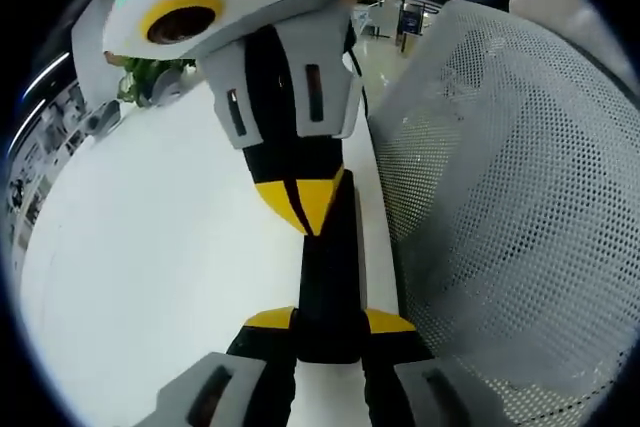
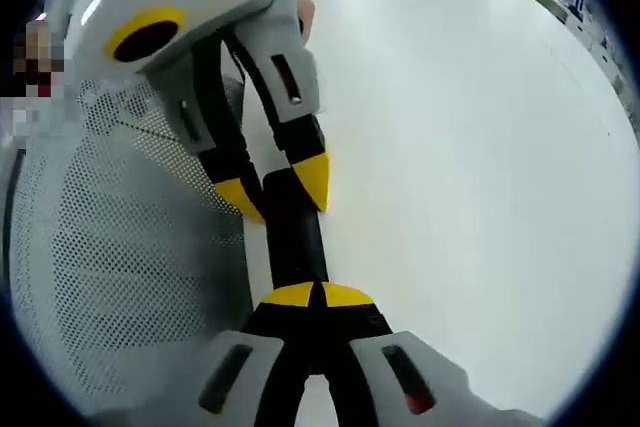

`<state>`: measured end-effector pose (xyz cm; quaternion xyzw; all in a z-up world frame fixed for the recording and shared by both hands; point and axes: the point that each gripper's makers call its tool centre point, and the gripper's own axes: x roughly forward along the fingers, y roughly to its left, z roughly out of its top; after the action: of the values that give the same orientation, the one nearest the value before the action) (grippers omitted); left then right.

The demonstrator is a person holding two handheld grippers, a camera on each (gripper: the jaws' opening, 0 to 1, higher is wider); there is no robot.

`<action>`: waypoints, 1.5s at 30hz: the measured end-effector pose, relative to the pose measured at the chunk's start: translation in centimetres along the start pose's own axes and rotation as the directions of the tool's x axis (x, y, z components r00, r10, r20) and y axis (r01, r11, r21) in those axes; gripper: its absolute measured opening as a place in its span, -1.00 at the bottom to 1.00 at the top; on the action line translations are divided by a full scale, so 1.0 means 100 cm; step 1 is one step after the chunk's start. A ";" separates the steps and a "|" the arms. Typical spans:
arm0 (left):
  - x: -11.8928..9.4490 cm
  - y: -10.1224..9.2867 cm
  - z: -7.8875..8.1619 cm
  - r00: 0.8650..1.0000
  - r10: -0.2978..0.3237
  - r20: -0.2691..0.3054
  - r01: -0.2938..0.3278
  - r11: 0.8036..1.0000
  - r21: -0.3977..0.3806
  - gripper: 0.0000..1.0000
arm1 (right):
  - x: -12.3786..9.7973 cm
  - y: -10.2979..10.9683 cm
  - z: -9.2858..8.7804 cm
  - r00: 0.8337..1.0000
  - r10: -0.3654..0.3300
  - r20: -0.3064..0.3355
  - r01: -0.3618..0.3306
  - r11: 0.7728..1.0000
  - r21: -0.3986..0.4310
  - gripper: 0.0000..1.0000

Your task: Press the specified remote control buttons in sequence, fully releasing each button before pressing the next.

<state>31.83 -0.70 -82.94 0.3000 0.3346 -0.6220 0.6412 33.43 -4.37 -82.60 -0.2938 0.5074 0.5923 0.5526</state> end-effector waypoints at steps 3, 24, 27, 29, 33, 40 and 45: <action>0.000 0.000 0.000 1.000 0.000 0.000 0.000 1.000 0.000 -0.52 | 0.000 0.000 0.000 1.000 0.022 -0.006 -0.022 0.999 0.038 -1.00; 0.004 -0.002 0.005 1.000 -0.009 0.025 0.009 1.000 0.002 -0.52 | 0.003 0.018 0.005 0.985 -0.162 0.062 0.173 0.949 -0.262 -1.00; 0.004 -0.002 0.005 1.000 -0.009 0.024 0.009 1.000 0.012 -0.52 | 0.004 0.019 0.005 0.981 -0.183 0.067 0.194 0.937 -0.291 -1.00; 0.004 -0.002 0.005 1.000 -0.009 0.022 0.008 1.000 0.015 -0.52 | 0.004 0.018 0.005 0.979 -0.190 0.070 0.202 0.940 -0.274 -1.00; 0.004 -0.002 0.005 1.000 -0.010 0.024 0.010 1.000 0.016 -0.52 | 0.002 0.016 0.005 0.977 -0.189 0.097 0.207 0.947 -0.246 -1.00; 0.004 -0.002 0.005 1.000 -0.009 0.024 0.008 1.000 0.011 -0.52 | 0.000 0.017 0.009 0.973 -0.186 0.135 0.211 0.955 -0.206 -1.00; 0.004 -0.002 0.005 1.000 -0.009 0.024 0.009 1.000 0.012 -0.52 | 0.003 0.019 0.010 0.977 -0.183 0.110 0.204 0.950 -0.238 -1.00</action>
<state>31.70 -1.37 -82.96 0.2945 0.3247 -0.6305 0.6405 31.77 -3.07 -82.07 -0.3831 0.3736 0.6063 0.5883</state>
